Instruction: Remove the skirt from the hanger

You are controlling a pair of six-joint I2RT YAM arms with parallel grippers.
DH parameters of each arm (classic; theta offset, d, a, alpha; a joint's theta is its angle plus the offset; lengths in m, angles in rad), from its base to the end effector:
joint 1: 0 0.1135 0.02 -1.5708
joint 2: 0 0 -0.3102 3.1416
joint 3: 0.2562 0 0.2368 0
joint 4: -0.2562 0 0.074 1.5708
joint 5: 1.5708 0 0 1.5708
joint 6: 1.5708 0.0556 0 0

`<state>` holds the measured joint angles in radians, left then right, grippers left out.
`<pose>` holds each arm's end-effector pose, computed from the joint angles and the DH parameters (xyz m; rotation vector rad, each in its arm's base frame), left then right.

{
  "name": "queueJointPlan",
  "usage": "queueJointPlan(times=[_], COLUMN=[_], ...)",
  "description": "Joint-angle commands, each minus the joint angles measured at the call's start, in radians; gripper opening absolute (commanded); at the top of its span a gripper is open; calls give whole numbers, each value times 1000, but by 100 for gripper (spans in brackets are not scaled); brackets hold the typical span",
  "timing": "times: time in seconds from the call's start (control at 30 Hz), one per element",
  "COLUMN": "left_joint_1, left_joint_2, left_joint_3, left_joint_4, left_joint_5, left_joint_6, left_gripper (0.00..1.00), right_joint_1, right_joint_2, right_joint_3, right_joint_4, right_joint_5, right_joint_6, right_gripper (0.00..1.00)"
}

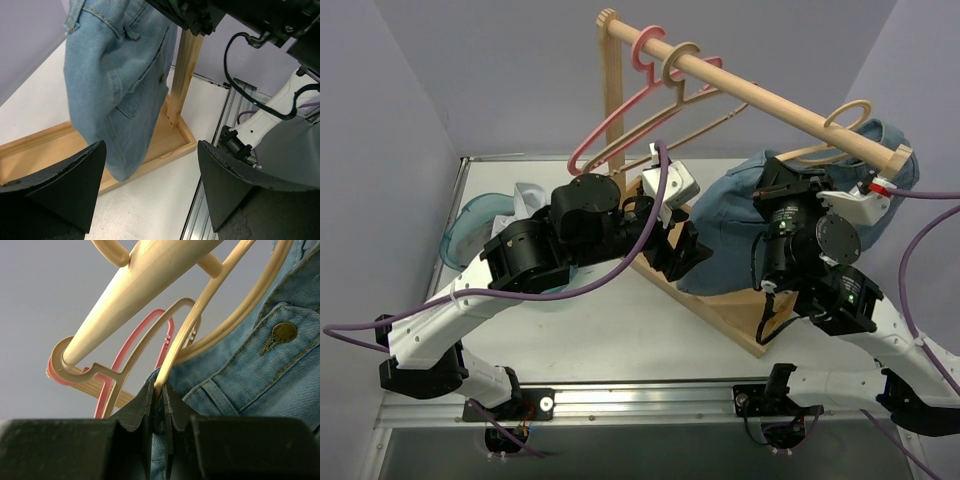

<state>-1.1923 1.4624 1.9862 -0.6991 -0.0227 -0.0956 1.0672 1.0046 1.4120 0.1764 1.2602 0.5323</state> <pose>0.1055 -0.2619 0.5658 0.9431 1.5775 -0.9085 0.1024 0.0761 0.5713 0.8909 1.1295 0.7045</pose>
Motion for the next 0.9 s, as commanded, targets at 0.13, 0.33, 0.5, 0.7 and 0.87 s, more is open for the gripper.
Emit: queueJointPlan(times=[0.13, 0.33, 0.5, 0.7, 0.87], left_joint_1=[-4, -3, 5, 112, 148], left_joint_2=[-40, -22, 32, 124, 138], left_joint_3=[-17, -4, 37, 189, 159], left_joint_4=[30, 7, -25, -105, -73], left_joint_5=[-51, -134, -163, -44, 6], left_joint_6=[10, 198, 419, 416, 382], left_gripper=[83, 87, 97, 97, 98], right_joint_1=[-107, -203, -211, -211, -211], right_joint_2=[58, 83, 68, 37, 9], right_joint_3=[86, 150, 162, 160, 154], right_joint_4=[25, -152, -285, -370, -425], right_joint_5=[-46, -174, -261, -329, -338], right_joint_6=[-3, 106, 193, 258, 259], right_gripper=[0, 0, 0, 0, 0])
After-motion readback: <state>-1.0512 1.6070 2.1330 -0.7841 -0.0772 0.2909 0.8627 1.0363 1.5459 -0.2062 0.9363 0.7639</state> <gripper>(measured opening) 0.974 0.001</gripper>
